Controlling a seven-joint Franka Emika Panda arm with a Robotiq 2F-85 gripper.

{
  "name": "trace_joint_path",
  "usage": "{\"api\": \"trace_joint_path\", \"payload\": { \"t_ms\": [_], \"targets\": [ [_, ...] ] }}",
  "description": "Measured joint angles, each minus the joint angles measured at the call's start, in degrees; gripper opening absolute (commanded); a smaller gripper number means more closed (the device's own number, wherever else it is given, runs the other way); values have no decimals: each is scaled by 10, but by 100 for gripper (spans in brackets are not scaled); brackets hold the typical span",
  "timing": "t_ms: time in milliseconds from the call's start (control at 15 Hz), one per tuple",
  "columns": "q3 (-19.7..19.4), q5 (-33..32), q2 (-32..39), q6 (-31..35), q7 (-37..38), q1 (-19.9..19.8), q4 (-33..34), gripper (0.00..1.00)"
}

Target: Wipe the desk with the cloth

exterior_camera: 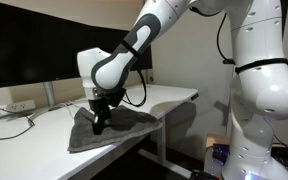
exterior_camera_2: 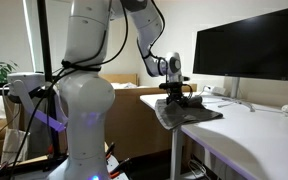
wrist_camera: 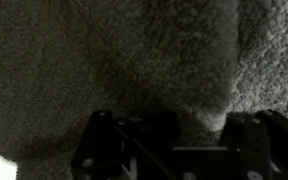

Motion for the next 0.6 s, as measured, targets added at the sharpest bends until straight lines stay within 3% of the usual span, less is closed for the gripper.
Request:
{"api": "trace_joint_path", "payload": {
  "t_ms": [267,600],
  "targets": [
    [34,-13,26,15,121,62,31,7],
    [45,-50,100,13,252,150,132,8]
  ]
}}
